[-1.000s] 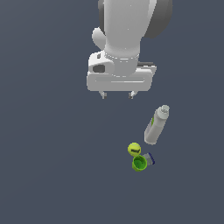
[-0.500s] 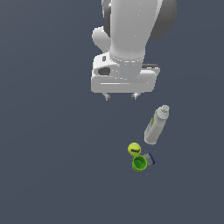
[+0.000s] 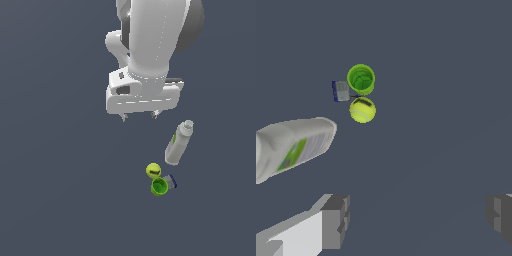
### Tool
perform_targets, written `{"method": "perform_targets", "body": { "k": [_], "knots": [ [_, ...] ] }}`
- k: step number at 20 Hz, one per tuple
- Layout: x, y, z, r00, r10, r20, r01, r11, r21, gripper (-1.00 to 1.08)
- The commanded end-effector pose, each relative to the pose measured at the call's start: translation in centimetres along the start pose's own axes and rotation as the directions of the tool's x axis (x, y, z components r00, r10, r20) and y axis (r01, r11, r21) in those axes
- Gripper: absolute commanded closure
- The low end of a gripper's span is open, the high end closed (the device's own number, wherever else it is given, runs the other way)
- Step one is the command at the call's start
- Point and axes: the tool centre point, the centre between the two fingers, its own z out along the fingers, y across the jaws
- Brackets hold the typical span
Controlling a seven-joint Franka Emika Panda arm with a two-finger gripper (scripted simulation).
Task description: Pick up a designated object from a clutter of objects.
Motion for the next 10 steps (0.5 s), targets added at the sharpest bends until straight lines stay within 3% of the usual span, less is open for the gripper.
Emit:
{"method": "perform_targets", "body": {
  "k": [1,6,10],
  "knots": [
    [0.7,-0.2,0.5,0.999,-0.044,0.0,0.044,0.999,-0.002,-0.92],
    [2.4,-0.6,1.7,0.987,-0.162,0.0,0.162,0.987,-0.008,-0.92],
    [4.0,-1.1,3.1,0.961,-0.277,0.0,0.277,0.961,-0.011,-0.92]
  ]
}}
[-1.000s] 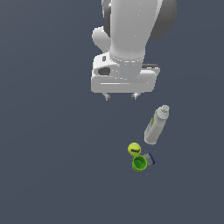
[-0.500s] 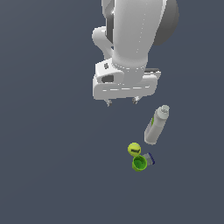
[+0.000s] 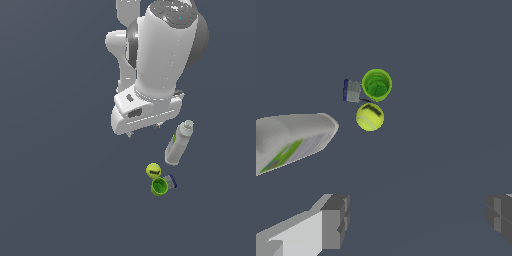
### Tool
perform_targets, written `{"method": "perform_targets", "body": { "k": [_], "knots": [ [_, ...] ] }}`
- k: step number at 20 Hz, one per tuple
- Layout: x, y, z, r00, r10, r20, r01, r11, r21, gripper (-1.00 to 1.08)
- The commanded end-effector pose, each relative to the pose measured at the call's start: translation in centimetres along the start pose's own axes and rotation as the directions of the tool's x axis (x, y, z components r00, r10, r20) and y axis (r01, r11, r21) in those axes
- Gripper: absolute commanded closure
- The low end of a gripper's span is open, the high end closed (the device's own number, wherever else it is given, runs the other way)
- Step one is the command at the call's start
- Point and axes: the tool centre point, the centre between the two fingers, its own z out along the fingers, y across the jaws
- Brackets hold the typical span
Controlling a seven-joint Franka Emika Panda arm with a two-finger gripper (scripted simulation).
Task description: Pick up a designated object from a clutter of objects.
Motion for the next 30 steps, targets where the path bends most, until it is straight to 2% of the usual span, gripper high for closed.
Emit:
{"method": "perform_targets", "body": {
  "k": [1,8,15,22,30],
  "knots": [
    [1.1,-0.1,0.9,0.997,-0.076,-0.001,0.076,0.997,-0.002,-0.92],
    [4.0,-0.4,3.6,0.96,-0.282,-0.003,0.282,0.96,-0.005,-0.92],
    [6.8,-0.9,6.6,0.881,-0.474,-0.009,0.474,0.881,-0.005,-0.92],
    [9.3,-1.5,9.8,0.765,-0.643,-0.018,0.643,0.765,-0.006,-0.92],
    [11.8,-2.4,13.7,0.599,-0.8,-0.033,0.8,0.6,-0.009,-0.92]
  ]
}}
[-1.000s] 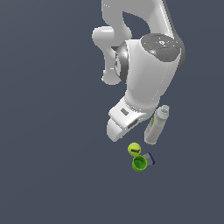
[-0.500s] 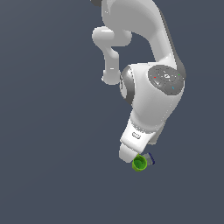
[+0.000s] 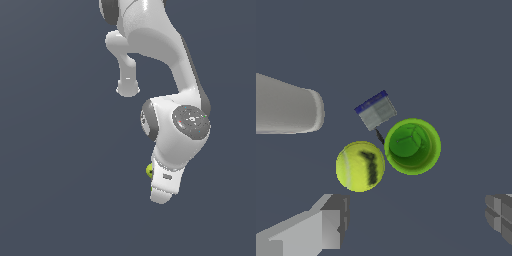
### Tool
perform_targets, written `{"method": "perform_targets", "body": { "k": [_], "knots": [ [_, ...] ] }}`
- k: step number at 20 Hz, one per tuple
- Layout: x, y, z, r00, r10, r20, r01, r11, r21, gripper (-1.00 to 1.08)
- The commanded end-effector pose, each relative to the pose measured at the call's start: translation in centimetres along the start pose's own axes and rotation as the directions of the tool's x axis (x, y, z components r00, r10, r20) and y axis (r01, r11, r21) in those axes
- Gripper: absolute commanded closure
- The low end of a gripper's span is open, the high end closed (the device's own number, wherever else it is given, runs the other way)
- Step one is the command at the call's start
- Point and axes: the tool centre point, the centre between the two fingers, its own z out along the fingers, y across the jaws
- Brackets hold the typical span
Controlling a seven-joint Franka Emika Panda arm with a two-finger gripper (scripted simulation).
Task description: Pick up a designated object from a clutter of objects.
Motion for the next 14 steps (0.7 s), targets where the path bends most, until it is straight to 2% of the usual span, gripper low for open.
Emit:
{"method": "perform_targets", "body": {
  "k": [1,7,14],
  "knots": [
    [0.6,0.4,1.2,0.998,-0.069,-0.006,0.069,0.998,0.0,-0.92],
    [1.7,0.9,3.5,0.982,-0.189,-0.017,0.189,0.982,-0.002,-0.92],
    [2.3,1.2,4.9,0.965,-0.263,-0.025,0.263,0.965,-0.004,-0.92]
  ]
}}
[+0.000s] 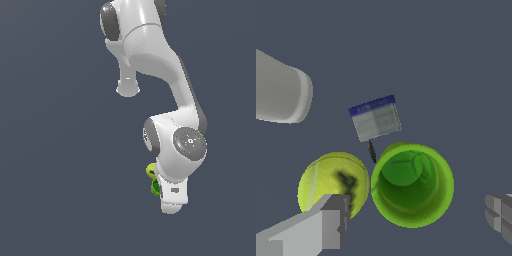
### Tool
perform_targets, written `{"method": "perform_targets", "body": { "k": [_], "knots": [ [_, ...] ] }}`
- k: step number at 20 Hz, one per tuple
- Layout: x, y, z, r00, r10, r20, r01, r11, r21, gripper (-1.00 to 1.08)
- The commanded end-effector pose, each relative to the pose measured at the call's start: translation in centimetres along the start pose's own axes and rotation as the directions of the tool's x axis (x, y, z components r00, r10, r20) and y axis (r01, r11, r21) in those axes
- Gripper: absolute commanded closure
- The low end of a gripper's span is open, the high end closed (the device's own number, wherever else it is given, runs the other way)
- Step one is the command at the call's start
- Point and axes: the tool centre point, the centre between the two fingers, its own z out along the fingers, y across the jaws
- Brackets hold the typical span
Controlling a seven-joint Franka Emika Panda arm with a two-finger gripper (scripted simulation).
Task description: Pick up a designated object from a clutter of objects.
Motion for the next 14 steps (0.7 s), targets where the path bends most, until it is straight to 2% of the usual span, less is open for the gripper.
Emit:
{"method": "perform_targets", "body": {
  "k": [1,8,14],
  "knots": [
    [0.1,0.1,0.3,1.0,-0.018,-0.002,0.018,1.0,-0.001,-0.92],
    [0.1,0.1,0.8,1.0,-0.021,-0.002,0.021,1.0,0.0,-0.92],
    [0.2,0.0,3.8,1.0,-0.024,-0.002,0.024,1.0,-0.001,-0.92]
  ]
}}
